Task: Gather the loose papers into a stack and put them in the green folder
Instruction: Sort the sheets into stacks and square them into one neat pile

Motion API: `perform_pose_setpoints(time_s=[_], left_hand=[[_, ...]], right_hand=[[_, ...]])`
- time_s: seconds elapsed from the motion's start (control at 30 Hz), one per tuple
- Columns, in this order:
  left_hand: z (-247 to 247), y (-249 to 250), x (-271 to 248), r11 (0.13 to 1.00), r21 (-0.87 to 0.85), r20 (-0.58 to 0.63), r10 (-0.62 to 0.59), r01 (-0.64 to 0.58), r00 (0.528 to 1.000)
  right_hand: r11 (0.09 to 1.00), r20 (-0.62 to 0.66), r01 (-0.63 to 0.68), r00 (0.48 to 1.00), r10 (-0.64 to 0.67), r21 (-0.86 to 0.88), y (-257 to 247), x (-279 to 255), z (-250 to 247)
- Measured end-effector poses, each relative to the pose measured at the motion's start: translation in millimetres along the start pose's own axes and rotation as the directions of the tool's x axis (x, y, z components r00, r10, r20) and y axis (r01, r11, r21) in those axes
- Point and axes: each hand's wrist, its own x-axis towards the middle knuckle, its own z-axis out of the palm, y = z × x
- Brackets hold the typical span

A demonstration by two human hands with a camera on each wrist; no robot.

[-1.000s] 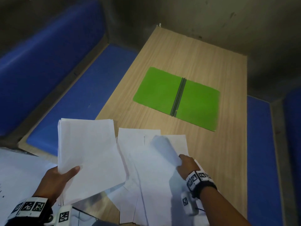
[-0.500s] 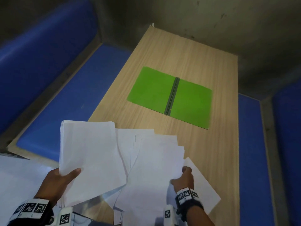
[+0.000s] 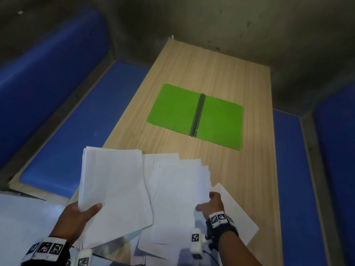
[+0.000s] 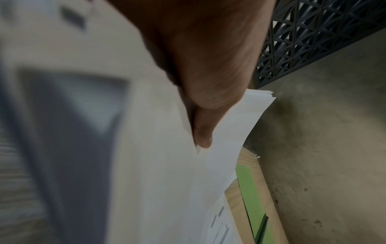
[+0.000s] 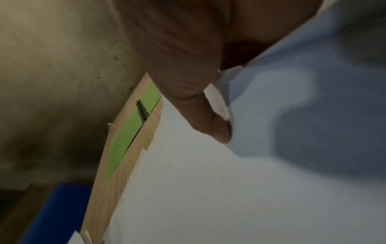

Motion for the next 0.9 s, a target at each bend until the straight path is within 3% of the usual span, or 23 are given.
perform_pose_setpoints(time_s=[0.07, 0.23, 0.43, 0.5, 0.63, 0.73, 0.8, 0.9], left_hand=[[-0.9, -2.6, 0.4, 1.0, 0.013, 0.005, 0.002, -0.002, 1.0], [1.1, -2.6, -0.2, 1.0, 0.007, 0.008, 0.009, -0.009, 1.0], [0.8, -2.3, -0.1, 1.0, -0.009, 0.025, 0.007, -0.007, 1.0], [-2.0, -0.9, -0.1, 1.0, -0.026, 0.027, 0.0, 0.001, 1.0], [-12.6, -4.1, 5.6, 0.996, -0.086, -0.018, -0.016, 0.015, 1.0], [-23.2, -7.7, 11.6, 0.993, -0.117, -0.062, -0.039, 0.032, 0.997], [-30.6, -10.8, 15.6, 0.99, -0.132, -0.085, -0.051, 0.039, 0.995], [-37.3, -14.8, 18.8, 0.989, -0.147, -0.108, -0.052, 0.036, 0.993]], right_hand=[[1.0, 0.044, 0.002, 0.999, -0.002, 0.004, -2.0, 0.2, -4.0], [0.99, -0.027, 0.117, 0.993, -0.119, -0.082, -6.1, -6.8, -2.0], [0.971, 0.104, 0.205, 0.976, -0.192, -0.124, 4.2, -27.1, 1.9], [0.978, 0.083, 0.201, 0.977, -0.196, -0.055, 6.3, -32.1, -8.3], [0.957, -0.17, 0.185, 0.974, -0.148, 0.225, 6.0, -45.6, -52.9], [0.937, -0.273, 0.174, 0.958, -0.09, 0.301, 9.8, -50.4, -97.7], [0.919, -0.276, 0.136, 0.961, -0.03, 0.371, 9.8, -54.0, -120.7], [0.872, -0.15, 0.053, 0.988, 0.024, 0.486, 3.7, -59.8, -135.4]])
